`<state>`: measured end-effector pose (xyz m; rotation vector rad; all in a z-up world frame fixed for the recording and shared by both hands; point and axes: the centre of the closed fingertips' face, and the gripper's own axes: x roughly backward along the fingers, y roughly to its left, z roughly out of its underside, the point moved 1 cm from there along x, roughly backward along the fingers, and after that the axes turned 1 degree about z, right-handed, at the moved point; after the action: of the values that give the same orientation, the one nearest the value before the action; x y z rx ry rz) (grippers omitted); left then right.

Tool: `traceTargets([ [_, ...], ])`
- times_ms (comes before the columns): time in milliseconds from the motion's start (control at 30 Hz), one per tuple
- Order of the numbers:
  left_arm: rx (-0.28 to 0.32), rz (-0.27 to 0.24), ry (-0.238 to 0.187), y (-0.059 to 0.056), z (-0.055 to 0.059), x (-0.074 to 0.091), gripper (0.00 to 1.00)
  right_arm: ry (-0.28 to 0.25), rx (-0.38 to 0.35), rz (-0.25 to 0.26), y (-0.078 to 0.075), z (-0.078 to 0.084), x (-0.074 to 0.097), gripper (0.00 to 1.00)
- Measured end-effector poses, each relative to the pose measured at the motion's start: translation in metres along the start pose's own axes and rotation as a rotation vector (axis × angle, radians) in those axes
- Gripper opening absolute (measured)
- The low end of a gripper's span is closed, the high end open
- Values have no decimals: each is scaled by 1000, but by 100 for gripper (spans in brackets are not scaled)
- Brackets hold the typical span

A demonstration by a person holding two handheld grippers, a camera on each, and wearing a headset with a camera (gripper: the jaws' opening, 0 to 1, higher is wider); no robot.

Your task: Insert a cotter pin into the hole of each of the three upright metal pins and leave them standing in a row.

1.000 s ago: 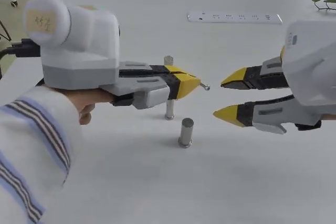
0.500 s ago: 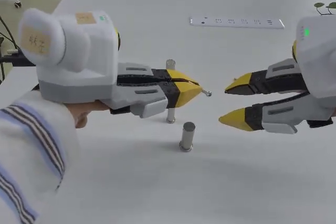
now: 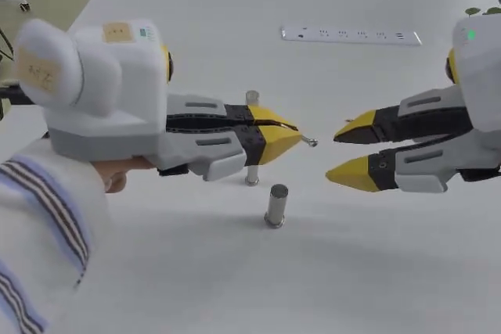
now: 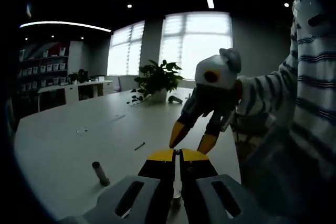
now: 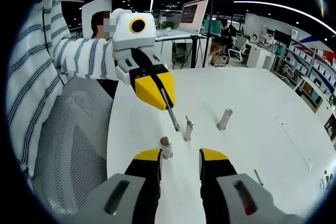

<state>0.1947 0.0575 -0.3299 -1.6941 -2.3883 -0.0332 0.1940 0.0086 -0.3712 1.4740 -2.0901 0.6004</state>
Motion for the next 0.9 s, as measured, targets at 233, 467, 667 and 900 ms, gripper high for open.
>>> traceTargets([
  [233,-13,6,-28,-1,-7,2,0,-31,0,-28,6,-6,-1,20],
  [467,-34,52,-38,-11,-10,1,0,-96,-37,-69,10,-19,0,16],
  [667,-51,76,-32,-15,-8,0,0,-115,-48,-88,13,-22,0,13],
  [900,-55,89,-24,-18,-6,-1,0,-106,-46,-115,20,-20,-1,3],
])
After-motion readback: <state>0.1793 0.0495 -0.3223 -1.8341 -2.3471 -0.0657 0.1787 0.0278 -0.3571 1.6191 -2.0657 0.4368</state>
